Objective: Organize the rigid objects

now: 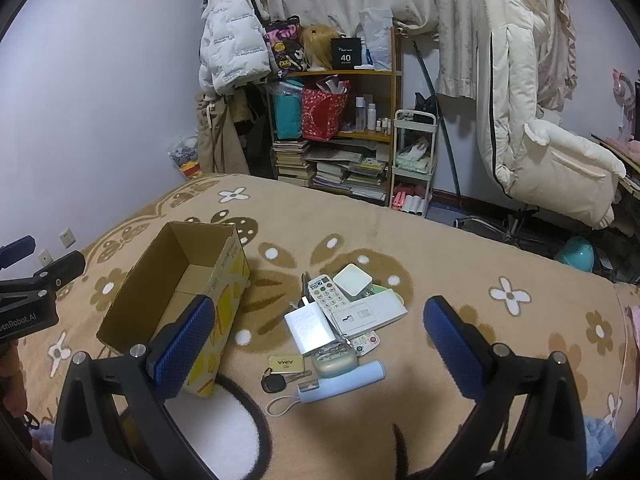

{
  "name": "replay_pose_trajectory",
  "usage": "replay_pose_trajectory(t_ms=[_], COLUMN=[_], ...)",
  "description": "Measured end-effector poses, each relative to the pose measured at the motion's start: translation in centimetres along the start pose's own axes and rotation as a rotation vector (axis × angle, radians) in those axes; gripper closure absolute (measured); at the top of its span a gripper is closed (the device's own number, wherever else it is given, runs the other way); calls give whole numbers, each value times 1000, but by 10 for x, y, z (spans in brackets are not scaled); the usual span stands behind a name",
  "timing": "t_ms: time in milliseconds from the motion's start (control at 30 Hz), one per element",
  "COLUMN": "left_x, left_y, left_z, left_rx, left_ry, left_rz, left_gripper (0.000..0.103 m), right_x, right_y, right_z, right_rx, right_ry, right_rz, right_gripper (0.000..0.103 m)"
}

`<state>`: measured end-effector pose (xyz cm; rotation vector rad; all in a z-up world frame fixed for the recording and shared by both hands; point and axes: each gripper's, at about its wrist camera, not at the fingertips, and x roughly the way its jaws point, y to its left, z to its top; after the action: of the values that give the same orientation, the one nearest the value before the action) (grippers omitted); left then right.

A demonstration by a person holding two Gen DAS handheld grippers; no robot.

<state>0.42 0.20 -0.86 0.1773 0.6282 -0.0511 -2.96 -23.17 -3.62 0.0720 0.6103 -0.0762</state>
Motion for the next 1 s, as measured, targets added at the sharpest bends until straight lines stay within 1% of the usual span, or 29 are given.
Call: replay_pose_trajectory(t_ms=[233,1000], left_x=[3,5], left_y=[2,0], left_z=[-2,-4], left_rx=[1,6], left_ry=[4,4], left_rz=[-14,-9], left_gripper=[0,0], right_x=[1,2], right_y=[-3,-2], right_z=[-2,1], right_rx=[1,-3], right_ry=[5,8], right_rz=[-1,-10], right_gripper=[0,0])
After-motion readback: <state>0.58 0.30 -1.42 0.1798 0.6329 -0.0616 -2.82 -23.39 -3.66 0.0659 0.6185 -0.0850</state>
